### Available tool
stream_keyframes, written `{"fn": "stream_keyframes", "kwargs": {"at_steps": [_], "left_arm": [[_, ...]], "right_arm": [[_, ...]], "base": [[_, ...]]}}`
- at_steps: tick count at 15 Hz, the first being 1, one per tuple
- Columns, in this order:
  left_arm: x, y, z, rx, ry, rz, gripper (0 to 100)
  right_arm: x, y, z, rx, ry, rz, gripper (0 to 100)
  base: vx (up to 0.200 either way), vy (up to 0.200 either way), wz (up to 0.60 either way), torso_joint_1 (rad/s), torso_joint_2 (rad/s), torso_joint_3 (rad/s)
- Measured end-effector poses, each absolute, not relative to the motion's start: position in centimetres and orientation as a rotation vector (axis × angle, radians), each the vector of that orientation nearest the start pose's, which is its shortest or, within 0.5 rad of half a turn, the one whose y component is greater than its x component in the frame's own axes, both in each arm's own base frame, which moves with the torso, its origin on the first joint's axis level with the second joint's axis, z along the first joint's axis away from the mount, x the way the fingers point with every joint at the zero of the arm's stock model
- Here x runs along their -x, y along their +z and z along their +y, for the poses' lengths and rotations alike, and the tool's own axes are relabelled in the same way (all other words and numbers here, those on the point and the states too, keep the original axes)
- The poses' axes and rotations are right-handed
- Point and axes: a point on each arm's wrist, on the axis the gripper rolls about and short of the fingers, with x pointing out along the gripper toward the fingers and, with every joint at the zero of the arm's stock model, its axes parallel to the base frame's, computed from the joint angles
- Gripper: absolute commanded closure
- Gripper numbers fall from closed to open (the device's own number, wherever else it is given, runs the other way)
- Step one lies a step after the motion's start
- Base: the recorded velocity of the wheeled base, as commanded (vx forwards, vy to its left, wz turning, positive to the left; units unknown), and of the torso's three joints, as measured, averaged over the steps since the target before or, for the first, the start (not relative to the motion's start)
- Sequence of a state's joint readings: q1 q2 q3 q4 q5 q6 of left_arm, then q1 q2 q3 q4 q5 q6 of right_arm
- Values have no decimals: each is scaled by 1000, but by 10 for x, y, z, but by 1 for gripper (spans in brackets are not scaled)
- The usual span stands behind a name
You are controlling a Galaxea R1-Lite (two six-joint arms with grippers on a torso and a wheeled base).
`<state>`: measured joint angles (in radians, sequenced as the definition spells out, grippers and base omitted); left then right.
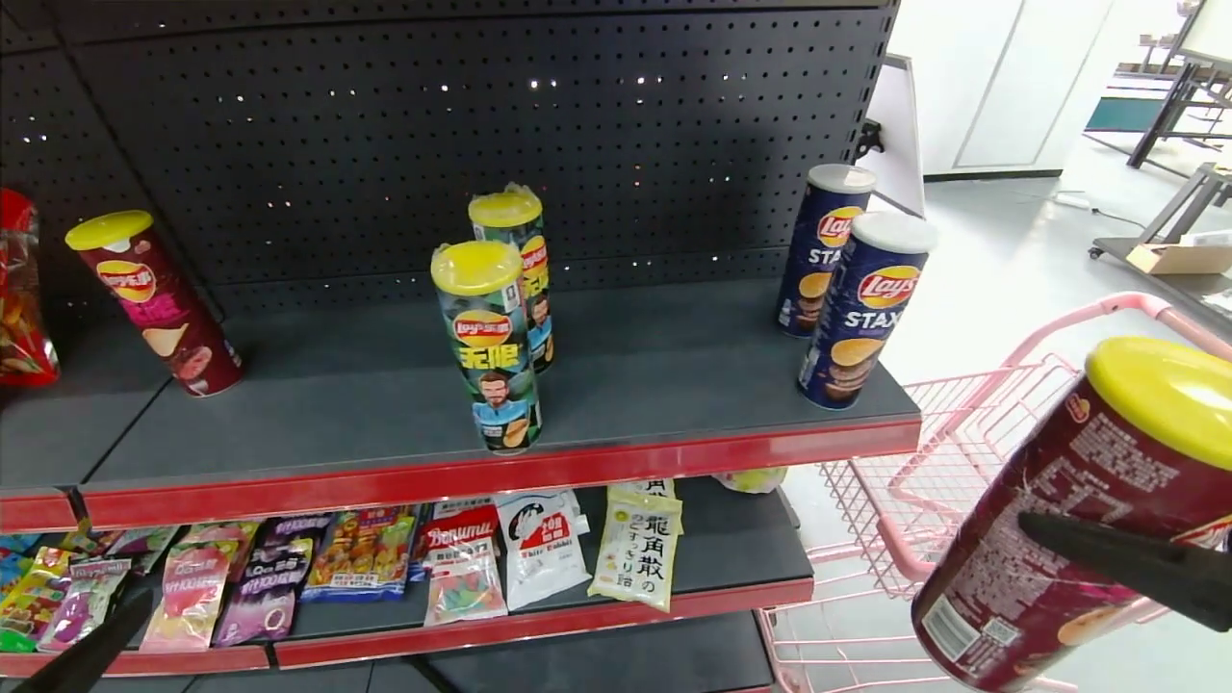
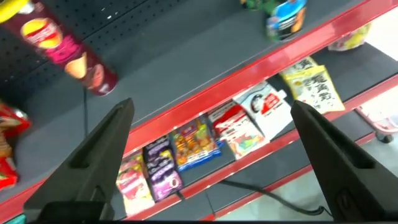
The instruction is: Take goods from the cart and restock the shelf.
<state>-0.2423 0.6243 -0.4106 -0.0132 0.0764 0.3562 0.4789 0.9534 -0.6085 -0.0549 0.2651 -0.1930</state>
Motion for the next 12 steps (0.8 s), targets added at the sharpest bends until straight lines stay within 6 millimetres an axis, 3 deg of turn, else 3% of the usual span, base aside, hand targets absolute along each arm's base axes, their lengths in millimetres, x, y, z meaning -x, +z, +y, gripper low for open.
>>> {"fn": "stream_keyframes", "kwargs": {"at_steps": [12], "left_arm": [[-43, 190, -9, -387, -200, 171, 0]], "right_arm": [[-95, 226, 57, 215, 776, 222, 100]], "base": [[0, 200, 0, 3, 3, 2]]}}
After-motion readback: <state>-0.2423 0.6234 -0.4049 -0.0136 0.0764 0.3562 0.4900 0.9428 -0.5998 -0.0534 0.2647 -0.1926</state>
